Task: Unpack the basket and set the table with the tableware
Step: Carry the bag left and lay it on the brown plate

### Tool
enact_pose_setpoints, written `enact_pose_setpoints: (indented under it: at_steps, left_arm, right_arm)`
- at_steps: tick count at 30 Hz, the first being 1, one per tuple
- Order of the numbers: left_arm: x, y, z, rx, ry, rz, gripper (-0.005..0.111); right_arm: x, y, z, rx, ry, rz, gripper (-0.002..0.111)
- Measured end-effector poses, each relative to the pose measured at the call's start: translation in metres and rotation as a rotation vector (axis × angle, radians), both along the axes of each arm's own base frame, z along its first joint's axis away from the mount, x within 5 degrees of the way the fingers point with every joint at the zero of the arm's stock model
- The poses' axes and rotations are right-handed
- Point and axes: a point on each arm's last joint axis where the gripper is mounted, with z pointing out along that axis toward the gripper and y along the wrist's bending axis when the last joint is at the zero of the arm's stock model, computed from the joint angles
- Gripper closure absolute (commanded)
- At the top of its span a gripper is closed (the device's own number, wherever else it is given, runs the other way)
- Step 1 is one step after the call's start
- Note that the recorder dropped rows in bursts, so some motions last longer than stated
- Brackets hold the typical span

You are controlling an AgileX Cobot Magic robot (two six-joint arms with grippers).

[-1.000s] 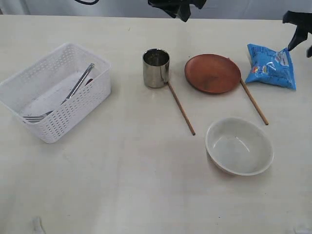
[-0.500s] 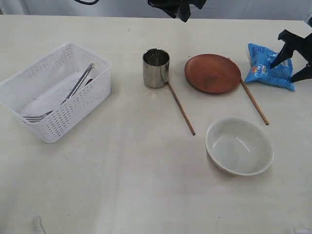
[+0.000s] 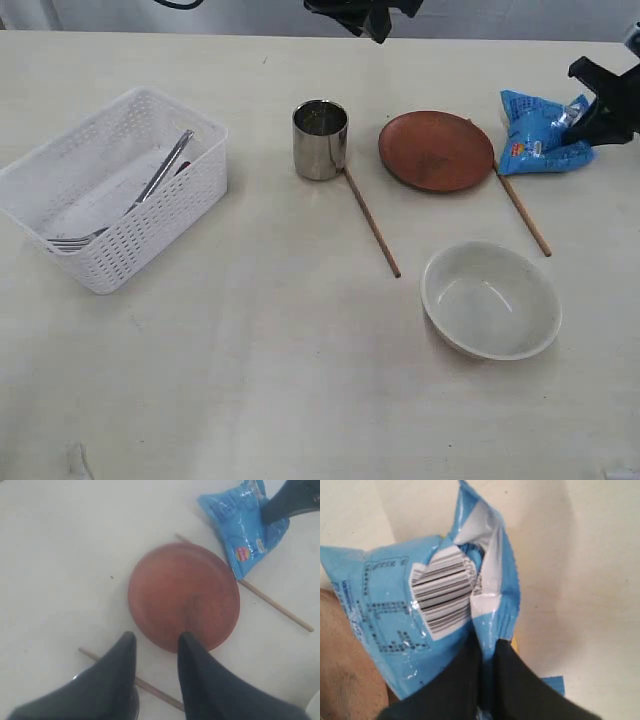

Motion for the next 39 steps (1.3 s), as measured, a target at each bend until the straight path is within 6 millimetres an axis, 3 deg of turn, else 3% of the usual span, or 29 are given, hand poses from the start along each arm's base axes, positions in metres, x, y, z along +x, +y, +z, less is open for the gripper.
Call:
enact_pose_setpoints:
  at_steps: [4,6,8,11,14,18,23,31,38,39]
  left_arm:
    - [0.002,-0.001,-0.005,0.005,0.007,0.001,0.078]
    - [0.002,-0.001,-0.006,0.006,0.009,0.001,0.078]
    - [0.002,-0.001,-0.006,0.008,0.011,-0.001,0.078]
    - [0.001,-0.001,-0.006,0.01,0.014,-0.002,0.078]
    - [0.001,-0.001,-0.007,0.015,0.022,-0.005,0.078]
    - [0.0,0.0,-0.007,0.023,0.034,-0.009,0.078]
    - [-0.001,0.0,-0.008,0.026,0.037,-0.011,0.078]
    - [-0.001,0.0,-0.008,0.029,0.043,-0.013,0.078]
    - [-0.003,0.001,-0.009,0.042,0.06,-0.02,0.078]
    - [-0.003,0.001,-0.009,0.043,0.062,-0.021,0.078]
  right_arm:
    - [0.0,0.002,0.011,0.015,-0.021,0.007,0.109]
    - [-0.002,0.006,0.026,0.036,-0.05,0.013,0.109]
    - [-0.003,0.014,0.054,0.078,-0.11,0.025,0.109]
    - [-0.005,0.041,0.089,0.115,-0.181,0.091,0.109]
    - [-0.005,0.072,0.101,0.119,-0.204,0.167,0.109]
    - [-0.007,0.111,0.098,0.085,-0.167,0.278,0.109]
    - [-0.009,0.144,0.08,0.052,-0.095,0.358,0.109]
    - [-0.009,0.168,0.052,0.052,-0.022,0.393,0.107]
    - [-0.004,0.163,0.045,-0.027,-0.05,0.395,0.063]
    - [-0.004,0.163,0.045,-0.035,-0.053,0.393,0.061]
